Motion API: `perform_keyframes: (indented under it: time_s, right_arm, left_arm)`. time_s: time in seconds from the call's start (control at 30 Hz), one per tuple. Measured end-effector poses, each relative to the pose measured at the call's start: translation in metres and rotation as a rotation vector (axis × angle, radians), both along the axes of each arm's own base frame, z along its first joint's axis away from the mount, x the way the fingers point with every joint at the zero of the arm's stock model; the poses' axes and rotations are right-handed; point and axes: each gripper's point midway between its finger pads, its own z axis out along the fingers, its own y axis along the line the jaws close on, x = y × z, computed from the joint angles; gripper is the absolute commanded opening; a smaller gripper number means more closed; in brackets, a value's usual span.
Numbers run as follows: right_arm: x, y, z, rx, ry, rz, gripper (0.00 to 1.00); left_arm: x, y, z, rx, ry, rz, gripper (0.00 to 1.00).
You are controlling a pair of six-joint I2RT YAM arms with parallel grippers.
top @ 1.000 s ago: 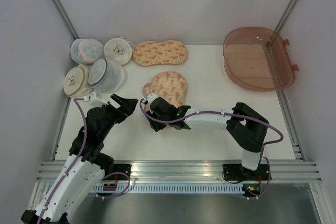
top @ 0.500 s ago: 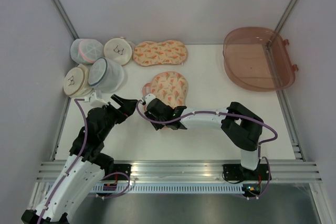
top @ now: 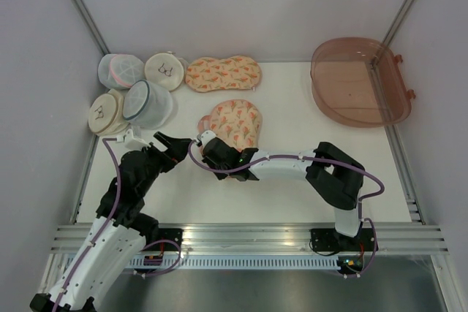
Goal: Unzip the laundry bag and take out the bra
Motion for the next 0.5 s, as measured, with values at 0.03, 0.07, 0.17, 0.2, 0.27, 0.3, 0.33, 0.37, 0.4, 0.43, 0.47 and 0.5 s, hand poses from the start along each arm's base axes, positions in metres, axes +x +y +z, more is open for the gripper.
perform_keyframes:
  time_s: [0.03,0.07,0.17,0.2,0.27,0.3,0.33,0.37,0.4,0.43,0.47,0.5]
  right_arm:
    - [0.0000,0.0003,-0.0006,-0.001,0.000,0.001,0.18]
    - [0.0001,0.0005,-0.0015,-0.003,0.001,0.001,0.18]
    - [0.0001,0.0005,-0.0019,-0.003,0.001,0.001,0.14]
    - [0.0000,0.0004,-0.0020,-0.004,0.002,0.001,0.14]
    - [0.0000,0.0005,-0.0021,-0.004,0.002,0.001,0.09]
    - [0.0000,0.0005,-0.0021,-0.004,0.002,0.001,0.06]
    - [-0.0001,0.0005,-0.0021,-0.003,0.002,0.001,0.04]
    - [-0.0001,0.0005,-0.0023,-0.004,0.002,0.001,0.01]
    - [-0.0001,0.0004,-0.0024,-0.004,0.002,0.001,0.00]
    - [-0.0001,0.0004,-0.0024,-0.004,0.002,0.001,0.00]
    - [0.0000,0.0005,-0.0021,-0.003,0.002,0.001,0.00]
    - [-0.0001,0.0004,-0.0024,-0.004,0.002,0.001,0.01]
  left_arm:
    - [-0.0001,0.0001,0.0004,-0.001,-0.001,0.000,0.99]
    - [-0.0003,0.0001,0.0007,-0.001,-0.003,0.000,1.00]
    - [-0.0005,0.0002,0.0014,-0.002,-0.005,0.000,0.99]
    - [-0.0005,0.0002,0.0015,-0.002,-0.006,0.000,1.00]
    - [-0.0007,0.0003,0.0019,-0.003,-0.007,0.000,0.99]
    - [-0.0009,0.0004,0.0024,-0.004,-0.009,0.000,0.99]
    - [-0.0011,0.0005,0.0029,-0.004,-0.011,0.000,0.99]
    - [-0.0013,0.0005,0.0034,-0.005,-0.013,0.000,0.99]
    - [-0.0014,0.0006,0.0037,-0.006,-0.014,0.000,1.00]
    - [-0.0014,0.0006,0.0039,-0.006,-0.015,0.000,0.99]
    - [-0.0016,0.0006,0.0041,-0.006,-0.016,0.000,0.99]
    - [-0.0016,0.0007,0.0043,-0.007,-0.017,0.000,0.99]
